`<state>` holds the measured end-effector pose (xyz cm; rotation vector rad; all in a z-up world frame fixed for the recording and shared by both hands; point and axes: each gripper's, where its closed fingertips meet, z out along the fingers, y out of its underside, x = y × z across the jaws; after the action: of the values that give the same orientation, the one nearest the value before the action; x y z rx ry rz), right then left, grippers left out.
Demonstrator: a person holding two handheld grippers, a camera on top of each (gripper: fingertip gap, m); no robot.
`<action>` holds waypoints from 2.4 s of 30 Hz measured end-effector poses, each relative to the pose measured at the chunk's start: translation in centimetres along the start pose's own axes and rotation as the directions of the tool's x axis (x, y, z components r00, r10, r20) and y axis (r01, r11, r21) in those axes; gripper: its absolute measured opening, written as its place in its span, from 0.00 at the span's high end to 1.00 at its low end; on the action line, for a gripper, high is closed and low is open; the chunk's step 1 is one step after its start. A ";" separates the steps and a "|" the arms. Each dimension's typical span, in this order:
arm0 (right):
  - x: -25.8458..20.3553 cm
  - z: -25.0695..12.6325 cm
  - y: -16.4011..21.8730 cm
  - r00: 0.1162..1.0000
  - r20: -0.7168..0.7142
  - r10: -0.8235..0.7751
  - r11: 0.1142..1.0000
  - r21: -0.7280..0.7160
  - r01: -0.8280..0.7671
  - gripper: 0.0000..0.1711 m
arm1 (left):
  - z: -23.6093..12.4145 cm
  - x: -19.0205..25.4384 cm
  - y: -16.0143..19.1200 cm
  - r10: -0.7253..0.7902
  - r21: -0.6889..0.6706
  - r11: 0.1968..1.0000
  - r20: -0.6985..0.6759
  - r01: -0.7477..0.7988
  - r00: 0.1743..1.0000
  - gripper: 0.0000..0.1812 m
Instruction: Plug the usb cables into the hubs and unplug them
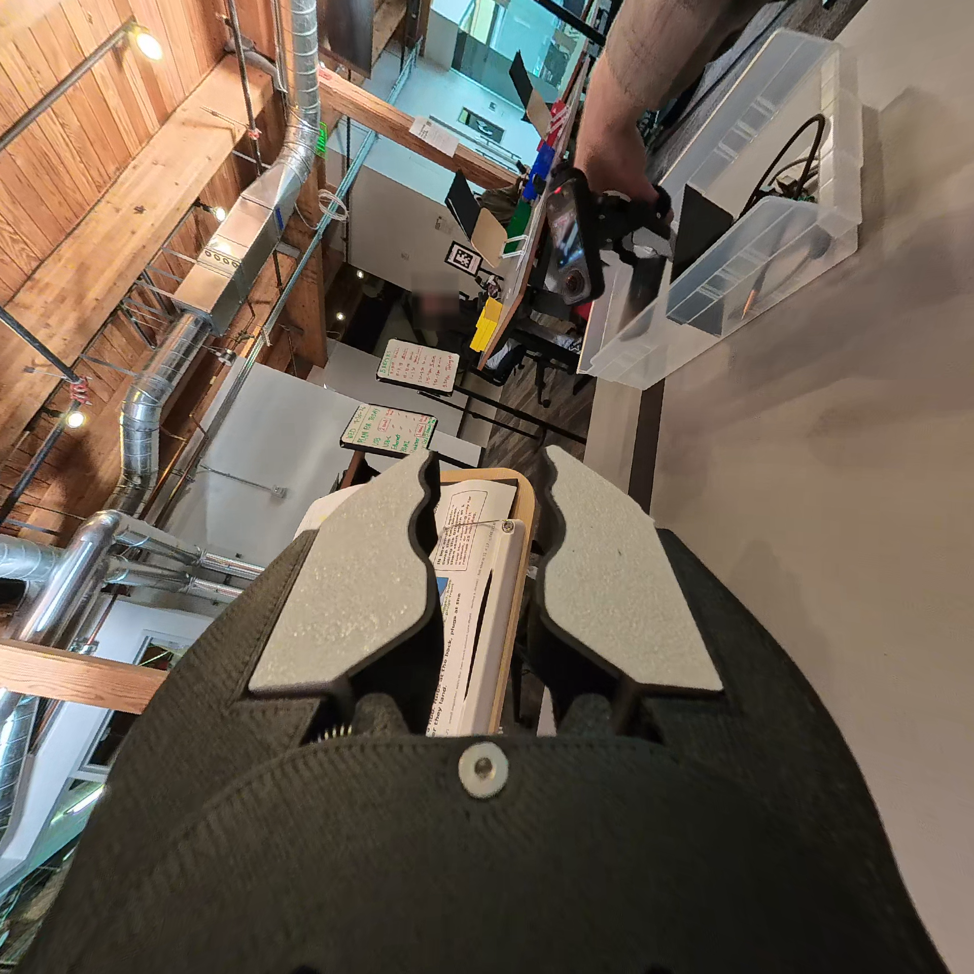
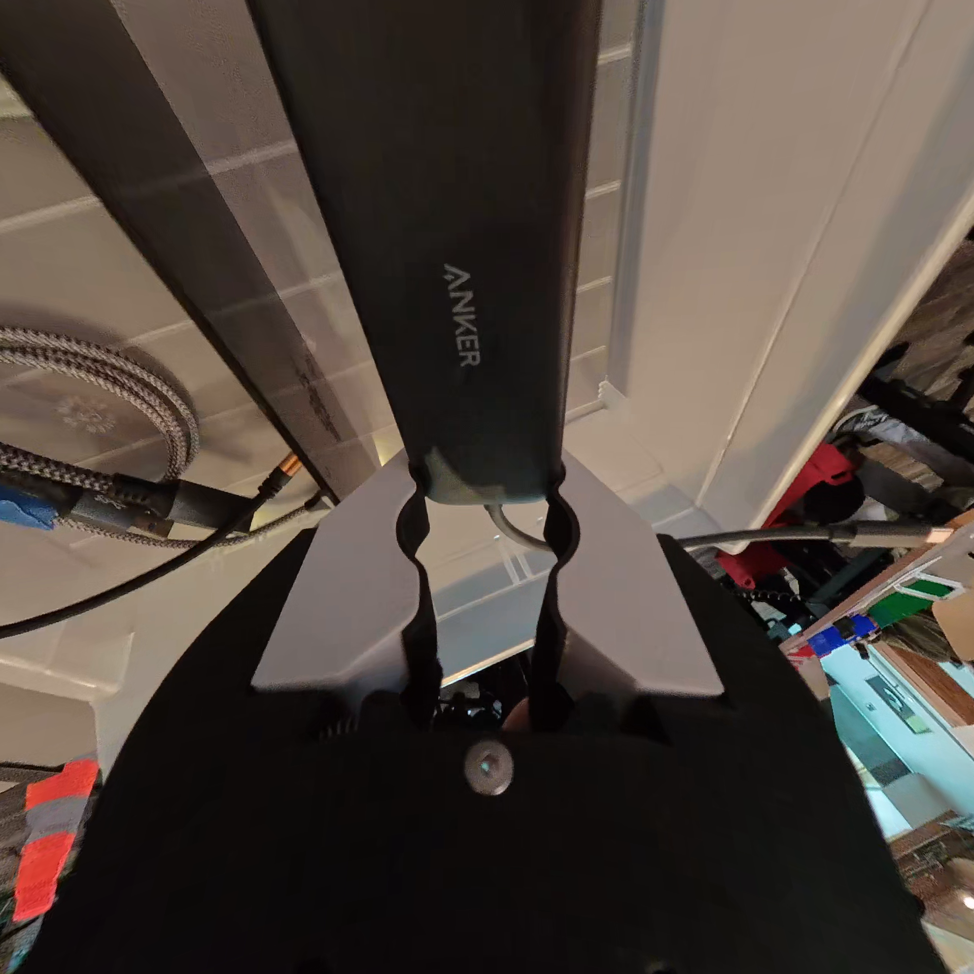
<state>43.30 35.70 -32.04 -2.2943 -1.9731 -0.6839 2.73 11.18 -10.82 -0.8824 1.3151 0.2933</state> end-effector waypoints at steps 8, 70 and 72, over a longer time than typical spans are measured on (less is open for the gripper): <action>-0.3 1.6 0.1 0.998 0.037 -0.056 0.994 -0.097 0.059 0.77 | 0.1 0.2 0.1 0.002 -0.004 1.000 -0.009 -0.002 1.000 0.81; -12.0 -43.5 -26.9 0.851 -0.039 0.523 -0.010 0.999 0.052 0.78 | -6.1 -11.3 5.5 0.002 -0.226 0.973 0.169 0.037 0.986 0.85; -11.8 -43.0 -26.8 0.850 -0.047 0.525 0.004 0.999 0.053 0.78 | -8.3 -11.5 8.9 0.021 -0.336 0.942 0.115 0.019 0.993 0.85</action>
<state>3.86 16.50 -4.12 -1.2319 -1.0007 0.2970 -12.12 14.42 -3.74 -1.1345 1.1736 0.5756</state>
